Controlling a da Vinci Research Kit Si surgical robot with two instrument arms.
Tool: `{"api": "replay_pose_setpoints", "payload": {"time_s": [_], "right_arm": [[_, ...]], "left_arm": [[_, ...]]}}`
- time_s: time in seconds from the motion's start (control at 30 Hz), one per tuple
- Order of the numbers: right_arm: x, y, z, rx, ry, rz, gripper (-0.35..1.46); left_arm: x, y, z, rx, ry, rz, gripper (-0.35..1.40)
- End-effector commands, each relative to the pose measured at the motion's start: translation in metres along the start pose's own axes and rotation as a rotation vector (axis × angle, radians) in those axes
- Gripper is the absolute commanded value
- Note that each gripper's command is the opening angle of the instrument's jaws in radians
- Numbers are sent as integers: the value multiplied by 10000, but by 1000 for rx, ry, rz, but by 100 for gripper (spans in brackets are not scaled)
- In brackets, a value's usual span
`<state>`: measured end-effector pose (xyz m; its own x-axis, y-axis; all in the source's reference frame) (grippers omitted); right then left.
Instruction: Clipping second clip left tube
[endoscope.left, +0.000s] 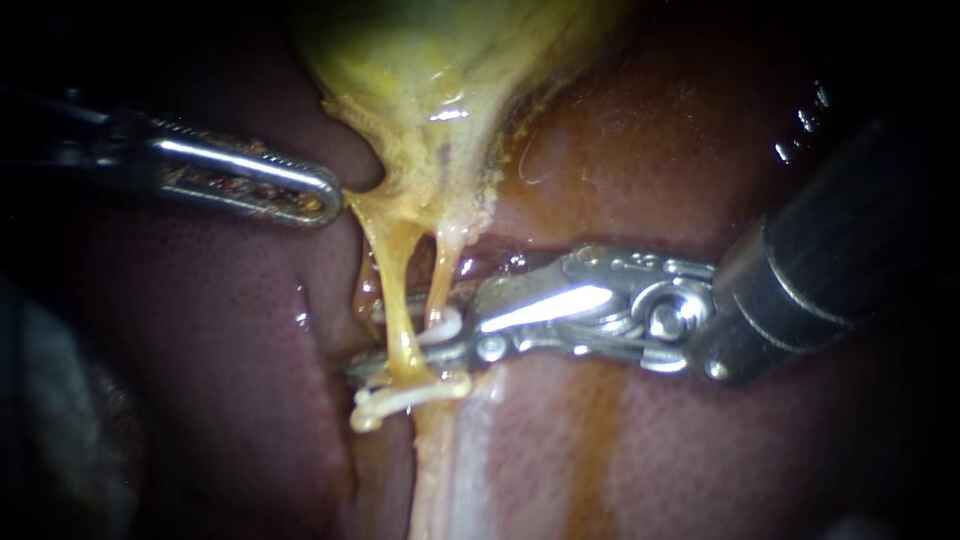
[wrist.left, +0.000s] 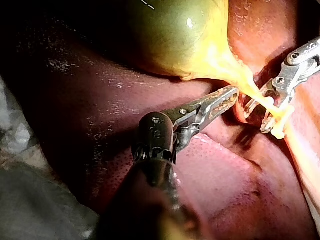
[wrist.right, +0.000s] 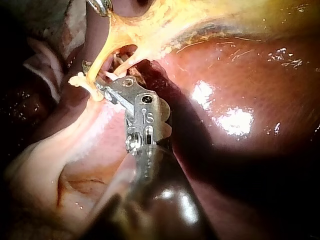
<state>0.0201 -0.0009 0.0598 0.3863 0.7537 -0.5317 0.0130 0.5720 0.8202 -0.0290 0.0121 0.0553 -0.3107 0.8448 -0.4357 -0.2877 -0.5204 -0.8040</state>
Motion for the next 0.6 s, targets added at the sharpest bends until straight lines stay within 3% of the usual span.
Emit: {"api": "replay_pose_setpoints", "payload": {"time_s": [0.03, 0.37, 0.6], "right_arm": [[0, 0, 0, -1, 0, 0, 40], [-10, 18, -30, -16, 1, -1, 43], [-13, 22, -52, -17, -5, 0, 43]], "left_arm": [[0, 0, 0, 0, 0, 0, -35], [-1, 0, -2, -1, 0, 1, -35], [-1, -2, -2, -2, -1, 1, -35]]}}
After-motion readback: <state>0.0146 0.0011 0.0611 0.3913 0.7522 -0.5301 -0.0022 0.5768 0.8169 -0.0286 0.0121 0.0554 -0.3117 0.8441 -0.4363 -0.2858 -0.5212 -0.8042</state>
